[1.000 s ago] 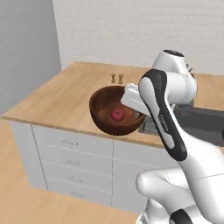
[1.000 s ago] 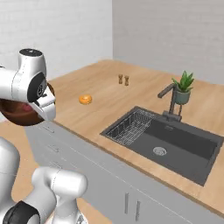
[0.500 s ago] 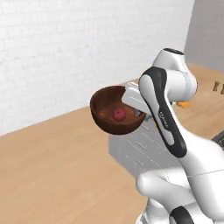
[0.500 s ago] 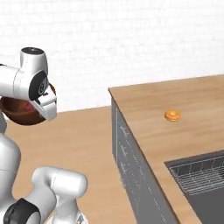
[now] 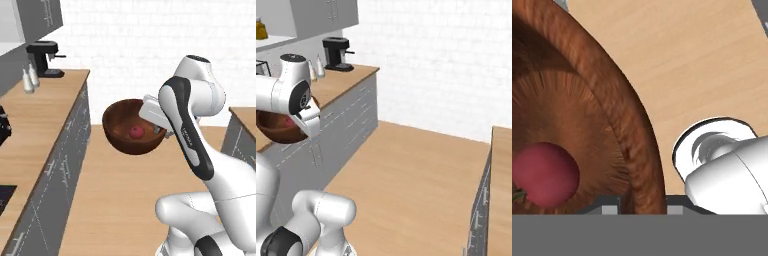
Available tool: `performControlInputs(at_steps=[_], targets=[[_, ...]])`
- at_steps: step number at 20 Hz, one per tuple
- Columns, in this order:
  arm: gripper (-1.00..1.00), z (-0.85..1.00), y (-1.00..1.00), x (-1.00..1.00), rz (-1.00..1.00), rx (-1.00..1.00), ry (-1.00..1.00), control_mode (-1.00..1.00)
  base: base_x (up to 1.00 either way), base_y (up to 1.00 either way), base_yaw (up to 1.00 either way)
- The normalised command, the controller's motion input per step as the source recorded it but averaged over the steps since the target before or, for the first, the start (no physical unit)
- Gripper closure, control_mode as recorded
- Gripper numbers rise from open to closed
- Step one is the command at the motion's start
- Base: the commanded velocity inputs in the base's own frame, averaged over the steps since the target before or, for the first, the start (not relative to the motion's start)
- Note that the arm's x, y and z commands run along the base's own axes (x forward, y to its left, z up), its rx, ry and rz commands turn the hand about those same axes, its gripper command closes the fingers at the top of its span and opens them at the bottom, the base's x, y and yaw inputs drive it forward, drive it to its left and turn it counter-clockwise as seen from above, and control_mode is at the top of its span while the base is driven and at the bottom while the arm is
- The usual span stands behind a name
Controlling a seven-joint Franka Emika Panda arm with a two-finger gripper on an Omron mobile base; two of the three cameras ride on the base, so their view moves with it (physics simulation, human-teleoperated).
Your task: Pick the tomato from the sink and place it in the bowl. Then pick the bowl and place it in the microwave. Then close the microwave door and press the start button.
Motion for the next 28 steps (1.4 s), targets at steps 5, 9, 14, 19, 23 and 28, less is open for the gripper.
performControlInputs(at_steps=[5, 9, 14, 19, 23, 28], targets=[[1.00, 0.00, 0.00, 0.00, 0.00, 0.00, 0.00, 1.00, 0.13, 0.01, 0.93], [1.00, 0.00, 0.00, 0.00, 0.00, 0.00, 0.00, 1.00, 0.36, 0.29, 0.82], [1.00, 0.00, 0.00, 0.00, 0.00, 0.00, 0.00, 1.00, 0.19, 0.60, 0.69], [1.00, 0.00, 0.00, 0.00, 0.00, 0.00, 0.00, 1.00, 0.07, 0.73, 0.58], [1.00, 0.00, 0.00, 0.00, 0.00, 0.00, 0.00, 1.00, 0.00, 0.77, 0.46], [1.00, 0.00, 0.00, 0.00, 0.00, 0.00, 0.00, 1.00, 0.00, 0.72, 0.25]])
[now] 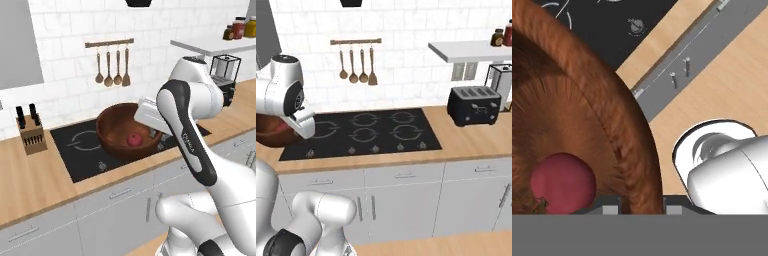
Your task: Pick the tomato from the sink and place it in the bowl. Then pick the bowl and place it in the microwave. Then close the microwave door and press the start button.
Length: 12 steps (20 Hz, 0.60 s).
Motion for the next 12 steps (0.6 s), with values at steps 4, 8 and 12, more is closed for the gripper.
performControlInputs(at_steps=[4, 8, 12], targets=[[1.00, 0.00, 0.00, 0.00, 0.00, 0.00, 0.00, 1.00, 0.00, 0.76, 0.15], [1.00, 0.00, 0.00, 0.00, 0.00, 0.00, 0.00, 1.00, 0.00, 0.78, 0.08], [1.00, 0.00, 0.00, 0.00, 0.00, 0.00, 0.00, 1.00, 0.00, 1.00, 0.16]])
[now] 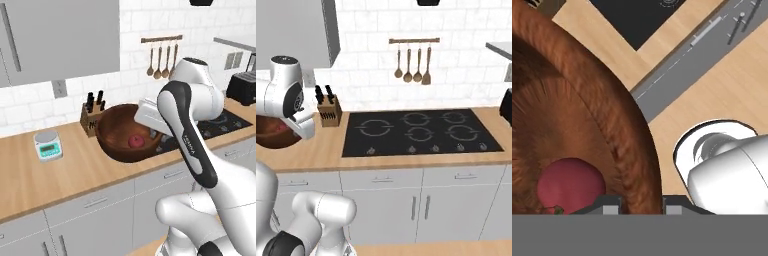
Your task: Pick the tomato from the sink and place it in the bowl. Then pick the bowl and place it in the microwave. Then close the microwave door and press the start button.
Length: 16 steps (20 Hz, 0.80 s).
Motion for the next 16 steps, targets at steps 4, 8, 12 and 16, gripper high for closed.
performControlInputs(at_steps=[4, 8, 12, 16], targets=[[1.00, 0.00, 0.00, 0.00, 0.00, 0.00, 0.00, 1.00, 0.00, 1.00, 0.49], [1.00, 0.00, 0.00, 0.00, 0.00, 0.00, 0.00, 1.00, 0.01, 0.69, 0.81], [1.00, 0.00, 0.00, 0.00, 0.00, 0.00, 0.00, 1.00, 0.00, 0.29, 0.92], [1.00, 0.00, 0.00, 0.00, 0.00, 0.00, 0.00, 1.00, -0.01, 0.03, 0.92]])
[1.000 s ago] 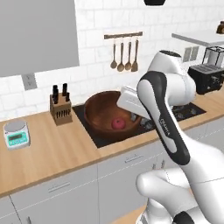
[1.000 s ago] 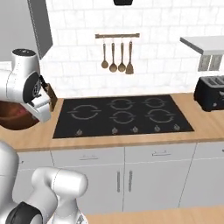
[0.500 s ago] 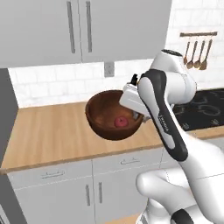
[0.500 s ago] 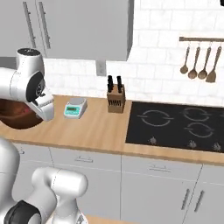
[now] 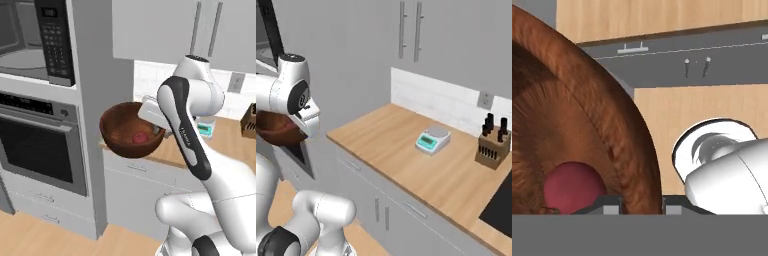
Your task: Pick the tomato from the sink and place it in the bowl. Then pick the bowl and place it in the microwave. Then close the microwave door and press the start button.
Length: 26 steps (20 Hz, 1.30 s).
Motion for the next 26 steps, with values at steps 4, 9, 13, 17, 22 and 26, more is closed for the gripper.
performControlInputs(at_steps=[4, 9, 13, 17, 22, 26], targets=[[1.00, 0.00, 0.00, 0.00, 0.00, 0.00, 0.00, 1.00, 0.30, 0.49, 0.61], [1.00, 0.00, 0.00, 0.00, 0.00, 0.00, 0.00, 1.00, 0.68, 0.97, 0.10], [1.00, 0.00, 0.00, 0.00, 0.00, 0.00, 0.00, 1.00, 0.49, 1.00, -0.35], [1.00, 0.00, 0.00, 0.00, 0.00, 0.00, 0.00, 1.00, 0.25, 1.00, -0.55], [1.00, 0.00, 0.00, 0.00, 0.00, 0.00, 0.00, 1.00, -0.01, 0.97, -0.58], [1.00, 0.00, 0.00, 0.00, 0.00, 0.00, 0.00, 1.00, -0.09, 0.72, -0.59]])
